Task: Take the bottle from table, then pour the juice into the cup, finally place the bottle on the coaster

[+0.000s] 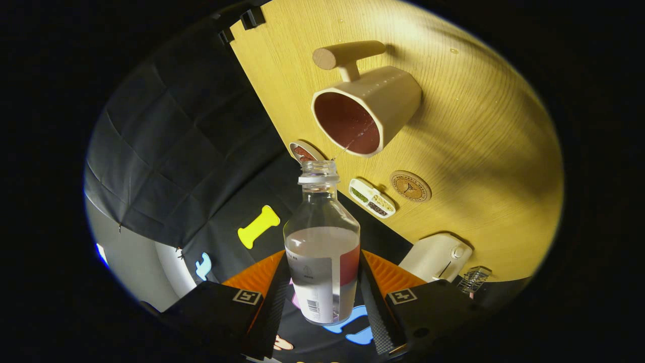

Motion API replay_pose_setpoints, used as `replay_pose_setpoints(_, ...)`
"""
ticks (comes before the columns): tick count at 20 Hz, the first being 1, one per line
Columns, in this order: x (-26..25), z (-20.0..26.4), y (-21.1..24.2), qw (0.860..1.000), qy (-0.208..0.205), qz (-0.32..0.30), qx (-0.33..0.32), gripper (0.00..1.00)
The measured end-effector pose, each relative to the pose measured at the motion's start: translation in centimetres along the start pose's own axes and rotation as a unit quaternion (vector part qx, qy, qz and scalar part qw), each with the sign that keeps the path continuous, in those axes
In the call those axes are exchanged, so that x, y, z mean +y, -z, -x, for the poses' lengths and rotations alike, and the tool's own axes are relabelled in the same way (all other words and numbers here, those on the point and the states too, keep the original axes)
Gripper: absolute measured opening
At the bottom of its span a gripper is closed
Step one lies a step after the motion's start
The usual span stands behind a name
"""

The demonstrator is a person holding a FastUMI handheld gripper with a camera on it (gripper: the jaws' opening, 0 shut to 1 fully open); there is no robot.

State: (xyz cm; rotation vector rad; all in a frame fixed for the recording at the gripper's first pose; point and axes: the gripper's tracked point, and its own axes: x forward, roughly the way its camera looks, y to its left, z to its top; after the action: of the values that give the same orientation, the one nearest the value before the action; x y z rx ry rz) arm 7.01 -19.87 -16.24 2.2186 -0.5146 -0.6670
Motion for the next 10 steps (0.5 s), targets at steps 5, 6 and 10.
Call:
replay_pose_setpoints(5,0.46,-0.06,-0.45,1.000,-0.004,-0.003,-0.007,0.76)
replay_pose_setpoints(6,0.46,-0.08,-0.46,1.000,-0.004,-0.003,-0.007,0.75)
replay_pose_setpoints(10,-0.15,-0.22,-0.29,1.000,0.003,0.013,-0.003,0.75)
